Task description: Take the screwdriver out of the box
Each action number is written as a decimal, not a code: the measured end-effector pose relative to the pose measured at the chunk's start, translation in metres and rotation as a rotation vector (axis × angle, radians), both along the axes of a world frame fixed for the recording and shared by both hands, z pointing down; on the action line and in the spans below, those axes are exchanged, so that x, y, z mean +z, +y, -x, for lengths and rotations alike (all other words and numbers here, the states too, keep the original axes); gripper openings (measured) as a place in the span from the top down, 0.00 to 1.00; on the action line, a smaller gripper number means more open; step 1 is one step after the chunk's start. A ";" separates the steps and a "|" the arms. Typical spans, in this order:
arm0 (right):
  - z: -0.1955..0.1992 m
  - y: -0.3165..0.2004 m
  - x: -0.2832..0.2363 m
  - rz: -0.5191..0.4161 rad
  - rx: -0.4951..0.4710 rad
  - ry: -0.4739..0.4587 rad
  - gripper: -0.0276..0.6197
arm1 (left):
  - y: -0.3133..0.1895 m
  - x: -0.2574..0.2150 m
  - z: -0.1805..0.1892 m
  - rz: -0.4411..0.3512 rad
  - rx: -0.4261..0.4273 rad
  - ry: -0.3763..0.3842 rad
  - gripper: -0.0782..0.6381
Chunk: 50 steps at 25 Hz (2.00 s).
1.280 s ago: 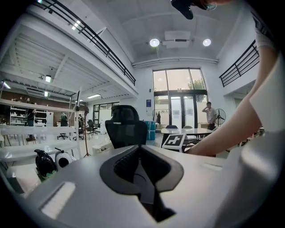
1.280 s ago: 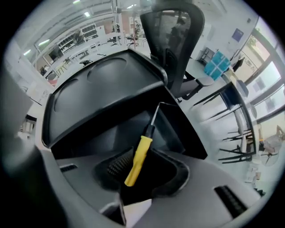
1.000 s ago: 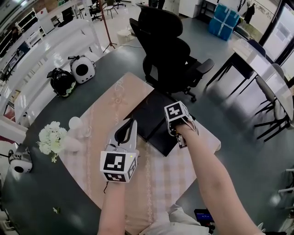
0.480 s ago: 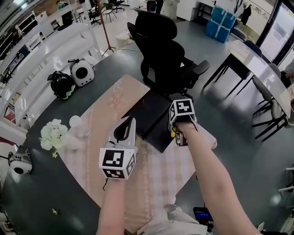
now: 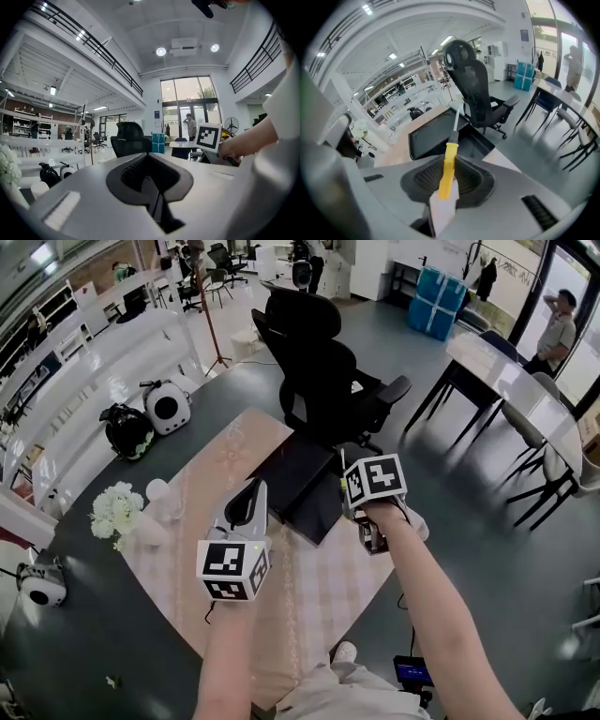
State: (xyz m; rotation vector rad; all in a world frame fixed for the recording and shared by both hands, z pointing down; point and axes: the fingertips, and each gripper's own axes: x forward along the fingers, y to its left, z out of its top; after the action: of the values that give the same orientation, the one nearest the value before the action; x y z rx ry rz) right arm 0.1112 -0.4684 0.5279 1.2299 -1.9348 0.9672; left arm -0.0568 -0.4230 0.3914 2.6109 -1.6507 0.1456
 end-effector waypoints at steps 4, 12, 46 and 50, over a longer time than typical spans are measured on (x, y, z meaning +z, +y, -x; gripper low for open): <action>-0.004 0.023 -0.041 -0.120 -0.049 -0.018 0.83 | 0.018 -0.014 0.001 -0.027 -0.017 -0.002 0.88; -0.020 0.077 -0.129 -0.434 -0.154 0.037 0.83 | 0.054 -0.050 0.005 -0.100 -0.050 0.009 0.88; -0.088 0.240 -0.308 -1.281 -0.053 0.112 0.83 | 0.172 -0.175 -0.025 -0.450 -0.029 -0.043 0.88; -0.086 0.243 -0.315 -1.272 -0.061 0.093 0.83 | 0.174 -0.175 -0.028 -0.455 -0.027 -0.030 0.88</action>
State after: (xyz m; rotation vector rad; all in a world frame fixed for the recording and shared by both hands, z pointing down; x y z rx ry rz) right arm 0.1972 -0.2250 0.2133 1.7392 -2.5075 -0.5292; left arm -0.0286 -0.2488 0.2160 2.9059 -1.9217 -0.2201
